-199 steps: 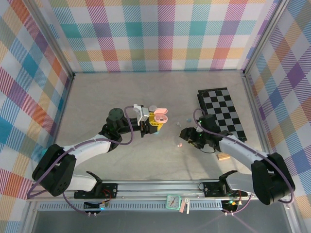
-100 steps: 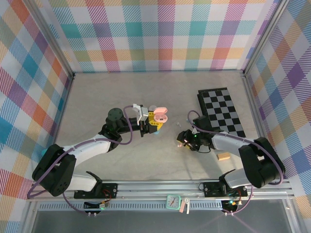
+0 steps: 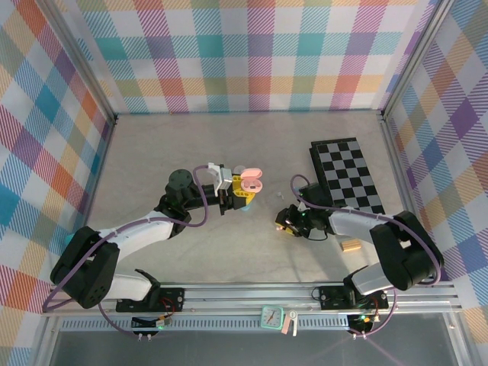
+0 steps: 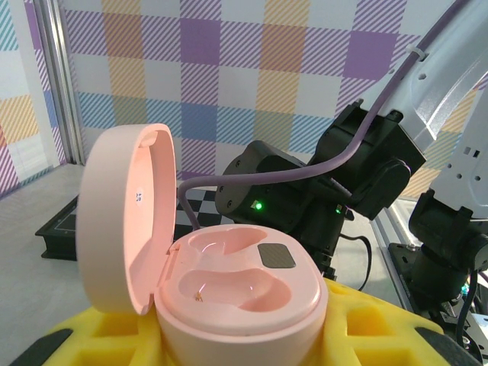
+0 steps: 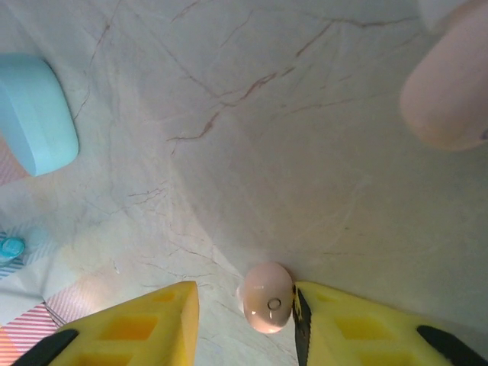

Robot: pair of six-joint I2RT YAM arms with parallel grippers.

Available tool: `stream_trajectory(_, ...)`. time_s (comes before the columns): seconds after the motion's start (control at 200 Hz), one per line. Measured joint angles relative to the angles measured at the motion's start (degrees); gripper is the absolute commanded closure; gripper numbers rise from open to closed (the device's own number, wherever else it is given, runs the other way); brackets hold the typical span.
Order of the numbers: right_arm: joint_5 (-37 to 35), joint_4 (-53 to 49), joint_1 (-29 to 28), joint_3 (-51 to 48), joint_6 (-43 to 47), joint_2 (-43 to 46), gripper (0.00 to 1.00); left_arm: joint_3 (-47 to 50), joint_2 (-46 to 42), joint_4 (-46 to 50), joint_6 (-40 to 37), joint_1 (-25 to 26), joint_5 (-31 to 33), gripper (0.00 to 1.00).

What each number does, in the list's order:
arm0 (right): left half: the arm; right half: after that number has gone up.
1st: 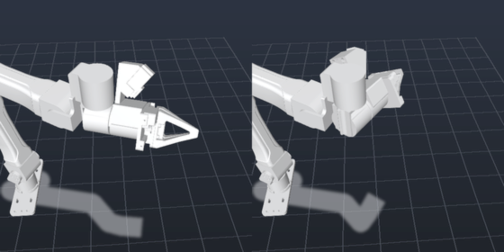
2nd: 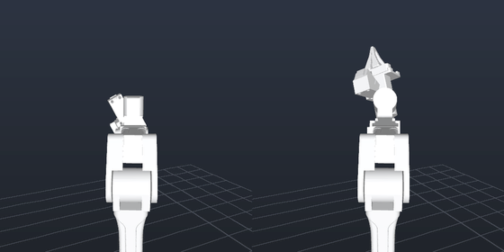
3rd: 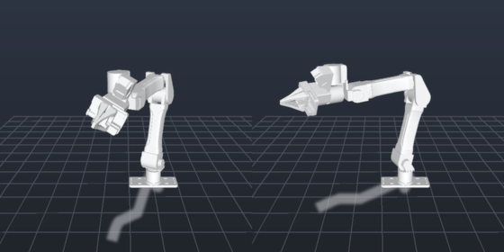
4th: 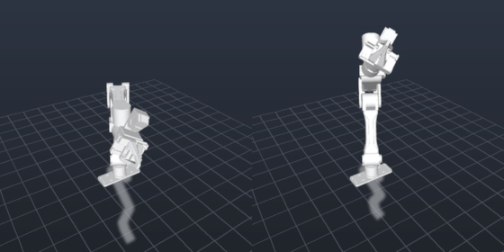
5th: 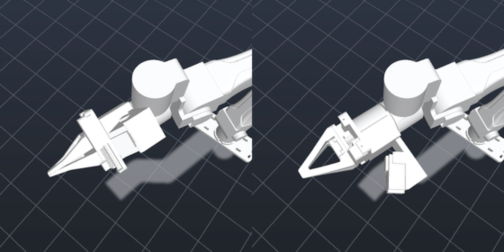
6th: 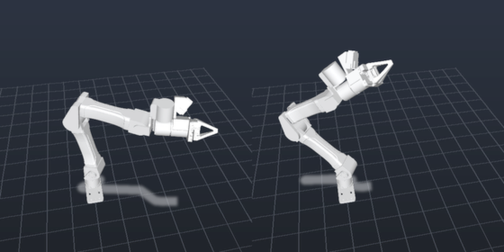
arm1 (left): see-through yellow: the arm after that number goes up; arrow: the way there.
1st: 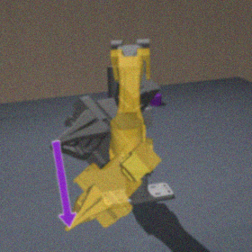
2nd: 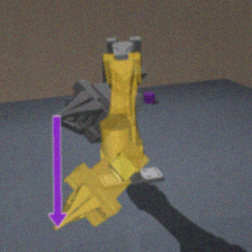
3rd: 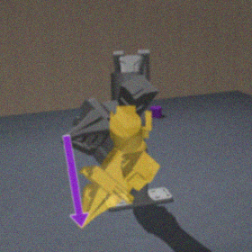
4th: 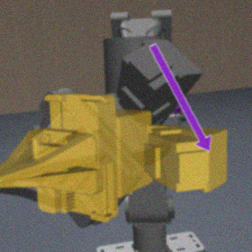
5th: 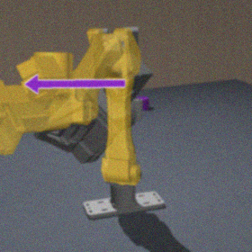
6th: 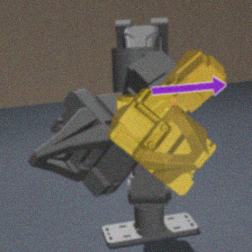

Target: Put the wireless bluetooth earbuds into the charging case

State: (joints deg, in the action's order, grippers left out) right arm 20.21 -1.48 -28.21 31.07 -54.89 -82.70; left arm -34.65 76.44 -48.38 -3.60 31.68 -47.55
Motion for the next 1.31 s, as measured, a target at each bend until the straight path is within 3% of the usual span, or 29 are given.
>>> stream_trajectory(0.42,0.17,1.90,0.00,0.00,0.02,-1.68,0.65,0.02,-0.02,0.11,-0.02,0.00,0.00,0.70)
stream_trajectory(0.76,0.61,1.68,0.13,0.00,-0.39,-2.38,0.77,0.02,-0.55,0.37,-0.07,0.00,0.00,0.70)
stream_trajectory(0.99,0.52,1.84,0.11,0.04,-0.35,-2.38,0.79,0.02,-0.55,0.39,-0.07,0.00,0.00,0.70)
stream_trajectory(1.305,-3.58,-6.67,0.00,3.26,1.66,1.49,0.80,0.02,-0.35,0.37,-0.48,0.00,1.14,0.70)
